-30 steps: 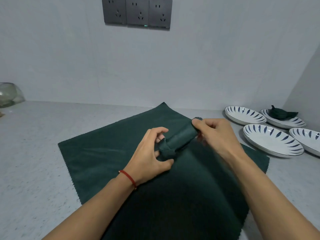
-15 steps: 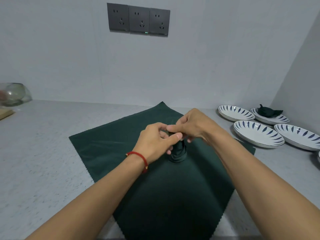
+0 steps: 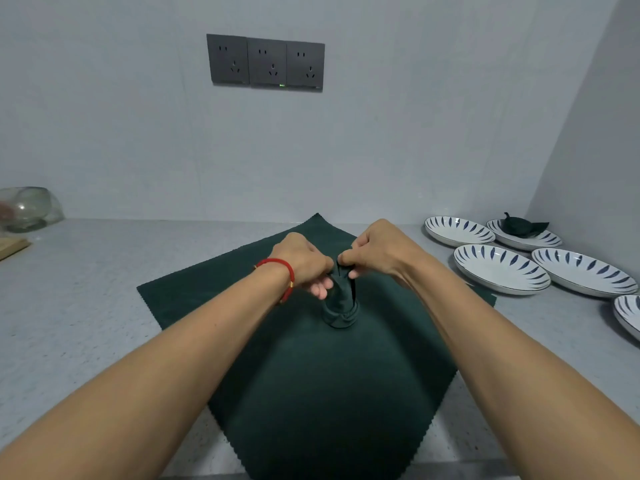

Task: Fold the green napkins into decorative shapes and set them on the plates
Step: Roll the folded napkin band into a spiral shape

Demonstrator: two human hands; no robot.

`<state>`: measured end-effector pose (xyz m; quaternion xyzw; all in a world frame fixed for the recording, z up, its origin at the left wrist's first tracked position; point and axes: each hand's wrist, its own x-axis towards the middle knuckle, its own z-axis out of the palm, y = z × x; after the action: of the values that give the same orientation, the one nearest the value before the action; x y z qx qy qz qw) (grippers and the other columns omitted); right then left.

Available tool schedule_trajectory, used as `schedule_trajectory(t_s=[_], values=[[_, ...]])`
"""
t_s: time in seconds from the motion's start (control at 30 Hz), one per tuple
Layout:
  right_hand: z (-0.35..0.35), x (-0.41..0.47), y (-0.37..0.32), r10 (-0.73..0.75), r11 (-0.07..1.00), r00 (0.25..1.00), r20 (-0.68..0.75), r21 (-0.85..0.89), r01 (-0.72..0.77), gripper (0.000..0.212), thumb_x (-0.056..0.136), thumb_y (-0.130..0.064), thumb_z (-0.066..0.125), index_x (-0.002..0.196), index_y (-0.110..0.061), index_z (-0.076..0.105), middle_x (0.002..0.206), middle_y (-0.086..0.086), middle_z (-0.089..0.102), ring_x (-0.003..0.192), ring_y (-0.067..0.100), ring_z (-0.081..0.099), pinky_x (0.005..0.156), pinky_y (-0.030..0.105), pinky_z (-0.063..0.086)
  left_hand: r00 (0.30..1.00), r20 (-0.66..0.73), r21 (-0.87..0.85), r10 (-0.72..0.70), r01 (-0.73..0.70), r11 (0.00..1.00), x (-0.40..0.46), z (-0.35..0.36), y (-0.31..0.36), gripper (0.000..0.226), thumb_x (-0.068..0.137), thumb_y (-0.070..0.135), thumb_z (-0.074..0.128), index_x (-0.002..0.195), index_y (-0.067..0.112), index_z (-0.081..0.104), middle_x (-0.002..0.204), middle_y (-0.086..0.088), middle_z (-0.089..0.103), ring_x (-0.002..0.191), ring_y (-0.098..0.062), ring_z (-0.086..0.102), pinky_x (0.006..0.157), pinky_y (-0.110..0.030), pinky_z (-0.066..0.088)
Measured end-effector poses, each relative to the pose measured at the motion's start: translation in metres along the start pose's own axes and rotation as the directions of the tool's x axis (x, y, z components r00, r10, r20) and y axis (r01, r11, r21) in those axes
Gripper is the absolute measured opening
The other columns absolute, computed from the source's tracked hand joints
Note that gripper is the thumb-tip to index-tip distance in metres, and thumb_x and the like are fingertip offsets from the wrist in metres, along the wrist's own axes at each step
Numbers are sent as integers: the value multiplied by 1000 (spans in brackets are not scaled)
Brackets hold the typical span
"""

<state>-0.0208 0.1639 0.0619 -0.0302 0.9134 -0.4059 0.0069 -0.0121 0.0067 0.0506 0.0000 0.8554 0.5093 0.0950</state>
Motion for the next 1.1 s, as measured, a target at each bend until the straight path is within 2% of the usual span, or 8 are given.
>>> schedule_trajectory(t_s=[0.1, 0.17, 0.37, 0.53, 0.67, 0.8, 0.93, 1.1], values=[[0, 0, -9, 9, 1000, 999, 31, -22, -8, 31, 75, -10, 71, 52, -18, 52, 63, 8, 68, 67, 24, 74, 85, 40, 57, 995, 91, 52, -32, 28, 998, 8, -1, 9, 25, 91, 1, 55, 107, -17, 64, 79, -23, 70, 45, -23, 56, 43, -24, 46], [1, 0, -15, 34, 997, 998, 49, -67, -30, 21, 80, -13, 69, 61, -14, 59, 61, 7, 68, 58, 22, 69, 76, 34, 58, 993, 94, 89, -68, 60, 994, 16, -2, 13, 22, 90, -3, 53, 103, -17, 64, 79, -25, 71, 43, -20, 57, 43, -23, 46], [3, 0, -28, 164, 975, 986, 36, -158, -157, 27, 88, -27, 72, 75, -5, 61, 68, 10, 67, 46, 24, 62, 55, 28, 55, 939, 200, 232, -278, 230, 945, 30, -4, 25, 26, 103, 5, 39, 87, 4, 59, 57, 1, 69, 29, -1, 40, 38, -8, 32], [13, 12, -22, 213, 968, 975, -61, -125, -219, 15, 94, -13, 64, 84, -3, 59, 76, 15, 71, 64, 33, 75, 75, 43, 64, 877, 260, 74, -404, 399, 914, 47, -14, 18, 34, 105, 5, 29, 91, 1, 59, 76, -1, 73, 27, 0, 43, 46, -7, 29], [14, 15, -12, 269, 961, 955, -126, -21, -274, 11, 92, -4, 61, 83, -5, 56, 72, 13, 67, 60, 33, 74, 66, 39, 64, 854, 330, -347, -401, 505, 790, 51, -24, 9, 26, 106, -1, 29, 97, -6, 53, 58, -15, 62, 23, -5, 42, 25, -11, 31], [15, 15, -7, 256, 966, 946, -197, 70, -247, 9, 86, 0, 58, 79, -5, 57, 79, 12, 63, 39, 25, 60, 54, 32, 60, 870, 320, -653, -375, 490, 578, 51, -19, 0, 24, 103, -7, 27, 103, -7, 51, 88, -22, 55, 22, -12, 40, 22, -14, 24], [19, 11, -12, 220, 976, 944, -245, 60, -211, 11, 82, -11, 61, 73, -8, 56, 74, 8, 65, 39, 22, 60, 46, 25, 51, 887, 283, -738, -365, 444, 508, 51, -4, 0, 26, 99, -10, 22, 99, -6, 48, 81, -26, 54, 27, -18, 48, 24, -15, 27], [29, 10, -10, 182, 977, 941, -286, -52, -205, 22, 86, -28, 61, 75, -13, 50, 88, 4, 59, 83, 30, 61, 67, 32, 47, 909, 294, -719, -295, 414, 558, 46, 17, 3, 29, 97, -7, 27, 86, -4, 53, 78, -13, 52, 57, -21, 53, 31, -18, 43]])
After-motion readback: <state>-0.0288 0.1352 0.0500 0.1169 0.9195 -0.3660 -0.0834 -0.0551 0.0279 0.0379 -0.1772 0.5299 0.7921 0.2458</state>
